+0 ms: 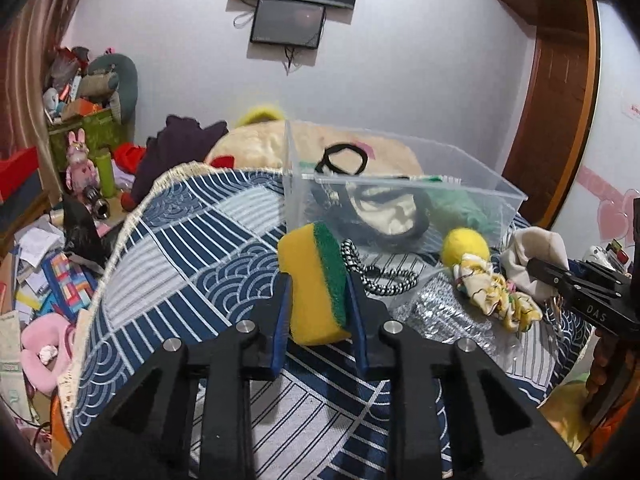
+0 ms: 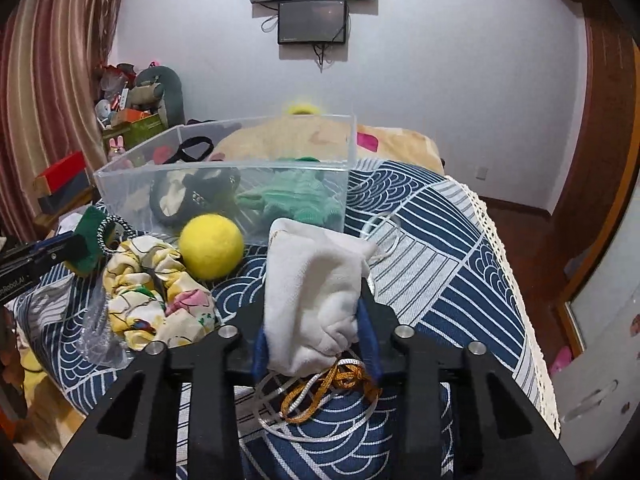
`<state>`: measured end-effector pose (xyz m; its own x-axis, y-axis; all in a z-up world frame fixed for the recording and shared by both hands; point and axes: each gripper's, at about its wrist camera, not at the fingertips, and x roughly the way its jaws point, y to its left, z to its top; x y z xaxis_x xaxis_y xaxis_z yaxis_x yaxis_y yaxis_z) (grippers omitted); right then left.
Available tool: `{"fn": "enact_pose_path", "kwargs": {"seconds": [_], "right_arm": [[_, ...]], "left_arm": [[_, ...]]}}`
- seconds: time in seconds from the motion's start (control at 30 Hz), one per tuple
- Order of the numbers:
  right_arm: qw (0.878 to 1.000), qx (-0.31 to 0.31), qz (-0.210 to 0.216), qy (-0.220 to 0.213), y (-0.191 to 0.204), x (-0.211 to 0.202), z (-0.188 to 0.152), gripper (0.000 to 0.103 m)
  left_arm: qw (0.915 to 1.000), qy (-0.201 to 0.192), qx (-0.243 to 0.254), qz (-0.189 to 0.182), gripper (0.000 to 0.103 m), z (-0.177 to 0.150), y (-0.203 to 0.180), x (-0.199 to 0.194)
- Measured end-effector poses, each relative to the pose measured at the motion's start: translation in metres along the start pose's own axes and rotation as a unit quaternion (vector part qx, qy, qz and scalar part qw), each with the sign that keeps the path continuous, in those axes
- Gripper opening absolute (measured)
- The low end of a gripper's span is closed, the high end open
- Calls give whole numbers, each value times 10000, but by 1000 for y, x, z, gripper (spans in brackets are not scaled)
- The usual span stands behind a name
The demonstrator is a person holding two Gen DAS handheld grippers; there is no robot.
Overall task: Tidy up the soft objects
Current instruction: 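Place the sponge in the box with the left gripper while the right drops the pouch in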
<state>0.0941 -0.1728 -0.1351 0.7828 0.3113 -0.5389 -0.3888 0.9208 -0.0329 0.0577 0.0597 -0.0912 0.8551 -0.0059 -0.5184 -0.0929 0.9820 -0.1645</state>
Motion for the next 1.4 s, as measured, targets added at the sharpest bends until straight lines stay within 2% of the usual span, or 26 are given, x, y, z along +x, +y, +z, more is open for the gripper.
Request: {"fn": "enact_pose_path", "kwargs": {"seconds": [0.2,0.47,0.73,1.07,1.4], "right_arm": [[9998,15,59,-165,4,-9,8,29],[9984,25,149,-543,4,-32,21,29],[9955,-181,73,-929,11,-46,45,29],[9879,-367,89,-1506,30,-46,84,29],[9903,-416,302,-1291,39,-11,96,29]], "left_arm": [[9992,-322,199,124,26,8,-9,-21],[9975,-632,306,-84,26,26,-18,-39],[9953,-871,363,-238,26,51,-26,-36],[9960,-748,276,-407,26,80,-26,-11],[9973,-470,479,-286,26,91,-36,23]]}}
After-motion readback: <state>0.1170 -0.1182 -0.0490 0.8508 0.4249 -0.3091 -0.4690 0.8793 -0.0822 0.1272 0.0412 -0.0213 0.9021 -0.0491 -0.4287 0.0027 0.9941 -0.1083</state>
